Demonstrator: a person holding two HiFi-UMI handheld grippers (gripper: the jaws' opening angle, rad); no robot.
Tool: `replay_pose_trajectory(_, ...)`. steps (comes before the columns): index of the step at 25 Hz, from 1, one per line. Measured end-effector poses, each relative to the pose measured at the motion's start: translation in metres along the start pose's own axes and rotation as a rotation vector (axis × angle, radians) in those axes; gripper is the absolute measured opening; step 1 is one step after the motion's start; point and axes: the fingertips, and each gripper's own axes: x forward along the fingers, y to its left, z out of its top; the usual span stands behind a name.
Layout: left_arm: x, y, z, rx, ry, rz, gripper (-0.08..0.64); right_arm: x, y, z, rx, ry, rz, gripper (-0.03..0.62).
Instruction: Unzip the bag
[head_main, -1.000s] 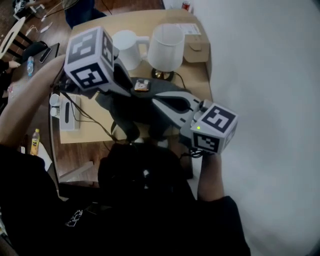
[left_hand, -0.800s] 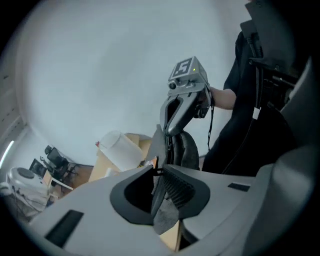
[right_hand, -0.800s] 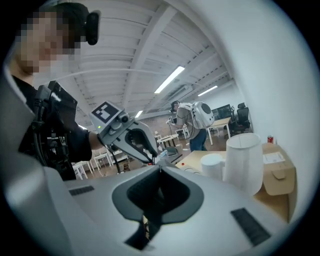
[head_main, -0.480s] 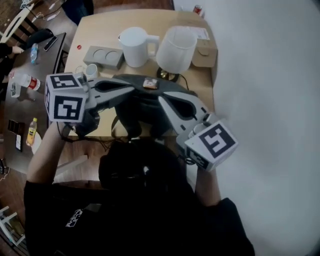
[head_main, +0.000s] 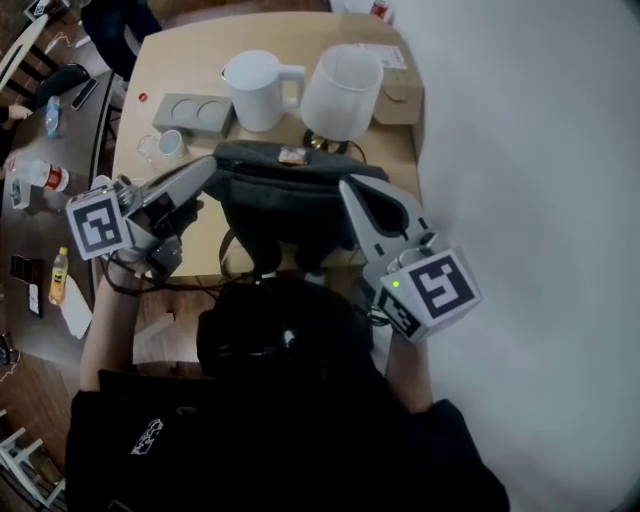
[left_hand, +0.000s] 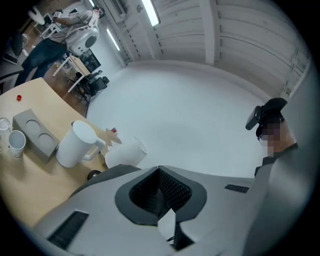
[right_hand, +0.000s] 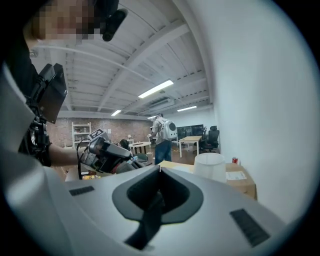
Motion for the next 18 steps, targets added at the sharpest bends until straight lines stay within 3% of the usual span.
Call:
replay_pose_trajectory(6,-0.032,0.043,0.009,-0.131,-0.134,-0.01,0.003,-0.036,-0.064,-0.03,0.178,-0.026,-0.135,0.006)
replay_pose_trajectory(9,-0.049,0.077,0.003,-0.253,-0.23,-0.041,0.003,-0.053,-0.103,-0.066,0.329,-0.048,-0.195,0.006)
replay_pose_trajectory(12,-0.061,0.14,-0.027,-0.395,-0.319,-0.01,0.004,-0.056,-0.131,-0.118,0.443,-0.022,-0.233,0.009)
replay_pose_trajectory(15,-0.045,0.196,-0.075,-0.534,-0.337,0.019,0.005,-0.036,-0.144,-0.186,0.55,0.047,-0.237,0.008)
replay_pose_trajectory(18,-0.026,0.2,-0.1,-0.648,-0.377,-0.028,0.006,-0.019,-0.139,-0.22,0.669,0.042,-0.187,0.008)
